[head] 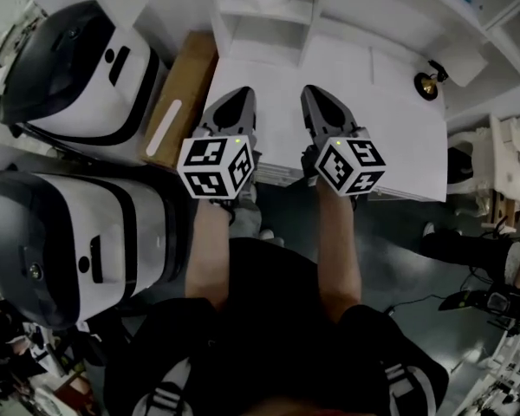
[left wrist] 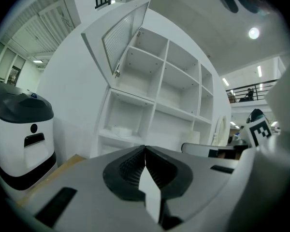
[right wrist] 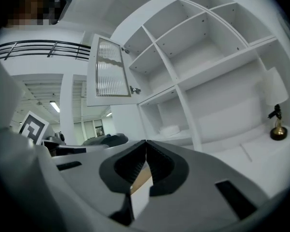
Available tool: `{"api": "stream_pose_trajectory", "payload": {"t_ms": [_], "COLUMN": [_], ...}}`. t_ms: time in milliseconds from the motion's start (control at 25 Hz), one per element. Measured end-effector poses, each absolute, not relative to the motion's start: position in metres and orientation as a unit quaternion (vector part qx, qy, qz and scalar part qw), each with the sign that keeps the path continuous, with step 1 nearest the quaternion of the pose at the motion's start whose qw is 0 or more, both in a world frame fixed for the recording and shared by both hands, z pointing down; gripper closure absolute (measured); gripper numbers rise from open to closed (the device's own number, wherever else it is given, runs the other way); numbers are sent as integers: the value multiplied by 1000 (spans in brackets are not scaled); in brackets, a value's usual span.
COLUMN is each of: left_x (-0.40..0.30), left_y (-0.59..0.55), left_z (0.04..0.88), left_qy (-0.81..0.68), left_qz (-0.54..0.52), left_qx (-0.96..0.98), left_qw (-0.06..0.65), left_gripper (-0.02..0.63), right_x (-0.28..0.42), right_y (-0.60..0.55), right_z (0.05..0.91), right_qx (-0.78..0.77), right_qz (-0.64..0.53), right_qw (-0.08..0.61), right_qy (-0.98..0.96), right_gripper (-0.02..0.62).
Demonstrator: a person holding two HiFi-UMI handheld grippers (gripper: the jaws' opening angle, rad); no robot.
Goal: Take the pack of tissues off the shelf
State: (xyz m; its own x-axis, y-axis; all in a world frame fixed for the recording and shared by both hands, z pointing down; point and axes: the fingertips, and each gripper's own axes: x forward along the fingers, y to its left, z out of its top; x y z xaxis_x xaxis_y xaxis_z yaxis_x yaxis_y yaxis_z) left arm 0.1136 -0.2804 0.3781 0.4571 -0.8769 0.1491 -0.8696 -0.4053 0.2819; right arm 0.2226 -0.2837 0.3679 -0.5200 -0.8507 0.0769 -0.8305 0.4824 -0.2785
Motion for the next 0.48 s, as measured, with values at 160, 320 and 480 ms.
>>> {"api": "stream_pose_trajectory", "payload": {"t_ms": [160, 320, 480], "left_x": [124, 120, 114], "left_y": [-308, -337, -368], "left_z": [380, 379, 375], "left_qy": [-513, -506, -504], "left_qz": [0, 7, 7], "left_qx": [843, 849, 852], "left_qw": [163, 151, 145], "left_gripper": [595, 595, 595], "right_x": [252, 266, 247], "right_y": [-314, -345, -372], "right_z": [361, 357, 360], "right_qx": [-518, -546, -535], "right_qz": [-137, -132, -131], "right_qw": [49, 65, 52], "right_qy": [843, 825, 833], "right_gripper": [575, 575, 575]}}
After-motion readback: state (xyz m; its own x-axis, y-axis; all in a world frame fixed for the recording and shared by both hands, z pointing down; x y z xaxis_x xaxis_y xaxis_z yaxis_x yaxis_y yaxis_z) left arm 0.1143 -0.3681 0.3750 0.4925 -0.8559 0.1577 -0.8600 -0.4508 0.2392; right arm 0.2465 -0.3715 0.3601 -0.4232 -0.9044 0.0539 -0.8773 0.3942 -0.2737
